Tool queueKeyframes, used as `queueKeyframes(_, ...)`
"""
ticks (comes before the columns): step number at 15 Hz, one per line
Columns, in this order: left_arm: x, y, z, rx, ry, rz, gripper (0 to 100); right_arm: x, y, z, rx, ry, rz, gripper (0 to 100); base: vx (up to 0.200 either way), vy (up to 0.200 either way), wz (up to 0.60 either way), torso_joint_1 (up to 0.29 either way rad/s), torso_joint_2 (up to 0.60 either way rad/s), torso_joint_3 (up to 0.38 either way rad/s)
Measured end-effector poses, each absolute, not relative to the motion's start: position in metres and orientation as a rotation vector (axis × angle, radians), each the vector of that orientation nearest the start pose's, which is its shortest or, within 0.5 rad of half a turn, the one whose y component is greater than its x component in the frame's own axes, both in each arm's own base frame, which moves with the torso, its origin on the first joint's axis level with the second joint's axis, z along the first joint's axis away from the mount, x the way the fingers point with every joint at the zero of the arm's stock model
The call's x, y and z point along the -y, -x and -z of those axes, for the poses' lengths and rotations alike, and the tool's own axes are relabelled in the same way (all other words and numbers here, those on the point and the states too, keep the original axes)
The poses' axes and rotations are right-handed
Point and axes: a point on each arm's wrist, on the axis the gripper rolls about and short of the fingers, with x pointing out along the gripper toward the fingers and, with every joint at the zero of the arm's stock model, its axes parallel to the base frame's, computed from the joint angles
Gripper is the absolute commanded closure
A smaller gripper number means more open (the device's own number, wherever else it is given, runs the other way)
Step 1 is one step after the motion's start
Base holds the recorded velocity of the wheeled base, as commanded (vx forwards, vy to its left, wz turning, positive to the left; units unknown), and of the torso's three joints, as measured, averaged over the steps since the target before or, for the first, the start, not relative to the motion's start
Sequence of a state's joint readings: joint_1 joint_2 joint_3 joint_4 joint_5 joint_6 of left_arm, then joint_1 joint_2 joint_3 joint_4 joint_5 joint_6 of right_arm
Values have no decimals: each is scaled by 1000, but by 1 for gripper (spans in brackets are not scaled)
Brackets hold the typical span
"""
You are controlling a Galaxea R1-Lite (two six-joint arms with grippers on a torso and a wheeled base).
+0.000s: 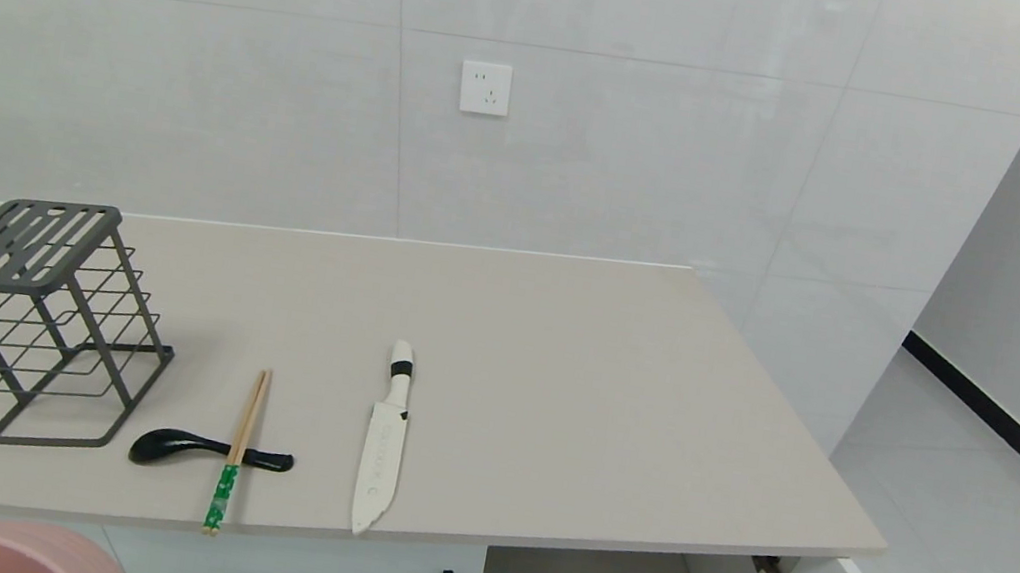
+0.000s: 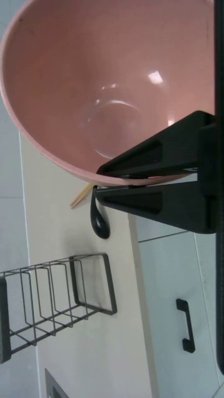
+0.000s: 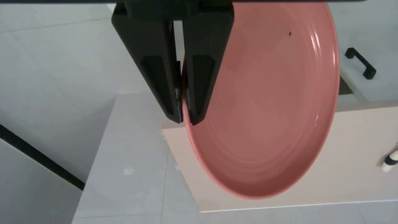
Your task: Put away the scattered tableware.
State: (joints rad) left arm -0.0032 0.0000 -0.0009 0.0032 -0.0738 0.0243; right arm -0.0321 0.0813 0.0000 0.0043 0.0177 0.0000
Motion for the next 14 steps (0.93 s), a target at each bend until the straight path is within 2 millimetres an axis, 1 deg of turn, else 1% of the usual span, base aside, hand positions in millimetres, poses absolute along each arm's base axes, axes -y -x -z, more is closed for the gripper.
queueKeyframes(1,2,23,-75,-1,-25,77,100,-1,17,-77,-86,-2,14,100,0,0,0,0,0,0)
queueKeyframes(4,2,23,-75,-1,-23,75,100,-1,17,-77,-86,-2,14,100,-200,0,0,6,5,4)
queueKeyframes(12,2,23,-75,-2,-20,75,100,-1,17,-77,-86,-4,15,100,0,0,0,0,0,0)
queueKeyframes(14,2,23,-75,-1,-20,75,100,-1,17,-77,-85,-3,14,100,0,0,0,-110,281,168)
